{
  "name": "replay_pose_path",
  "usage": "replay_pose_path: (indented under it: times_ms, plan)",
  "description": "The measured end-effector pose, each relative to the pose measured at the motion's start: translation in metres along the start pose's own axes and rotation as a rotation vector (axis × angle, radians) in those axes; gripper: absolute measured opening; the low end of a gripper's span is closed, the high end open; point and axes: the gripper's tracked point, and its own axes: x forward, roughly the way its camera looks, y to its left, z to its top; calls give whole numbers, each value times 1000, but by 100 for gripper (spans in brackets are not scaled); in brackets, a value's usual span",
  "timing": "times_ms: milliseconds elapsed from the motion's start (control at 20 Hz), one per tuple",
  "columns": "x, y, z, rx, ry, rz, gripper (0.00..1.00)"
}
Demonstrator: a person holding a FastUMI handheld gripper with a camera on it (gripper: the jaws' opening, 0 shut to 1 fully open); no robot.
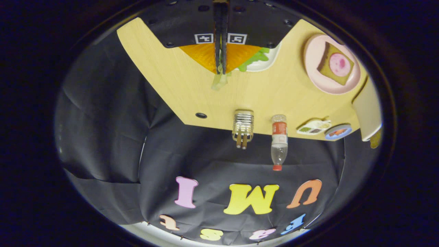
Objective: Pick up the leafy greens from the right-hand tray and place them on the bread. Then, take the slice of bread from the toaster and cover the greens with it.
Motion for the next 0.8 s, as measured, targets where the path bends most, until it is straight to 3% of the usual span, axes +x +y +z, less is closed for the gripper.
replay_pose_path:
  times_ms: [350,800]
  plan:
    - [-67,65,49,-28,-133,117,0]
    - [-131,202,54,-149,-223,319,0]
